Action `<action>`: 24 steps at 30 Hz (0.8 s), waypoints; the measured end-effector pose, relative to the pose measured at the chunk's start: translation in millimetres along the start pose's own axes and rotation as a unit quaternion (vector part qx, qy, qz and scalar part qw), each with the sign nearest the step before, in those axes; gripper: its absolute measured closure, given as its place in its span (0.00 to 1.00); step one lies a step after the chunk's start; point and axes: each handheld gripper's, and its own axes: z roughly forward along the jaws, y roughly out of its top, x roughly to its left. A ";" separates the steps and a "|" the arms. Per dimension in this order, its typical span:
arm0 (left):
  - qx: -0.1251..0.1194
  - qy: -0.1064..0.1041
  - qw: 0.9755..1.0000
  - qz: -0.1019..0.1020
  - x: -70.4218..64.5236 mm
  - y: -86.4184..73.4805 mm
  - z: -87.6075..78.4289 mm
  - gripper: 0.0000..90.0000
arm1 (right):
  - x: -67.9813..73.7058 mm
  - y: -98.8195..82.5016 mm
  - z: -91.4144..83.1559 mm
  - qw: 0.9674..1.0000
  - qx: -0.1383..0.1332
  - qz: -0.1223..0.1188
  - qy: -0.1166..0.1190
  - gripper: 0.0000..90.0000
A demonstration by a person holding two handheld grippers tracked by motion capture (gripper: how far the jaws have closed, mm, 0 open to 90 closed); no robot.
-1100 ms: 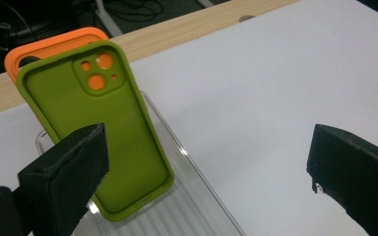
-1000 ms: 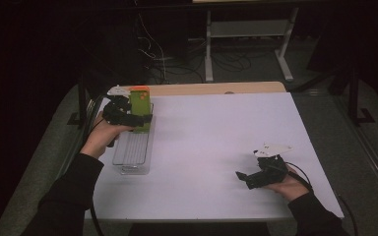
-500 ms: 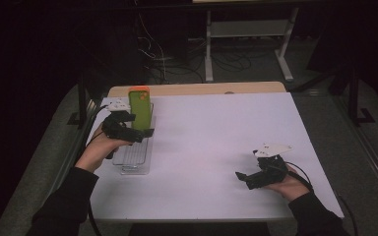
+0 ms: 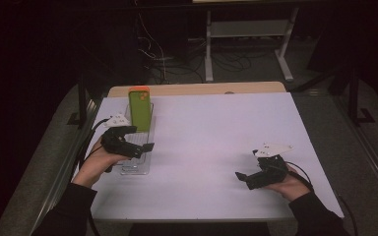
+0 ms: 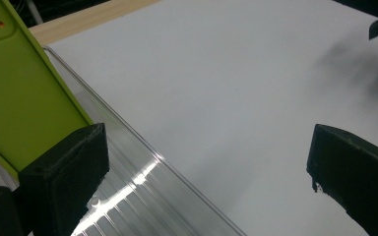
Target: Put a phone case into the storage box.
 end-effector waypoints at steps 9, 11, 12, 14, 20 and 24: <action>0.001 -0.009 1.000 0.022 -12.1 -13.7 -4.6 0.02 | 3.1 3.2 -2.1 1.000 -0.004 -0.010 0.010 0.00; 0.001 -0.012 1.000 0.025 -15.2 -16.5 -5.6 0.02 | 3.4 3.8 -3.0 1.000 -0.003 -0.009 0.011 0.00; 0.003 -0.014 1.000 0.027 -16.2 -17.8 -5.7 0.02 | 3.6 4.0 -3.3 1.000 -0.003 -0.008 0.010 0.00; 0.004 -0.016 0.999 0.031 -19.1 -20.8 -5.6 0.02 | 3.0 4.2 -4.1 1.000 -0.005 -0.010 0.009 0.00; 0.005 -0.022 0.999 0.039 -28.3 -29.7 -5.1 0.02 | 2.9 4.7 -6.6 1.000 -0.008 -0.009 0.007 0.00; 0.008 -0.024 0.999 0.041 -32.4 -36.2 -5.3 0.02 | 3.1 5.3 -8.3 1.000 -0.010 -0.005 0.005 0.00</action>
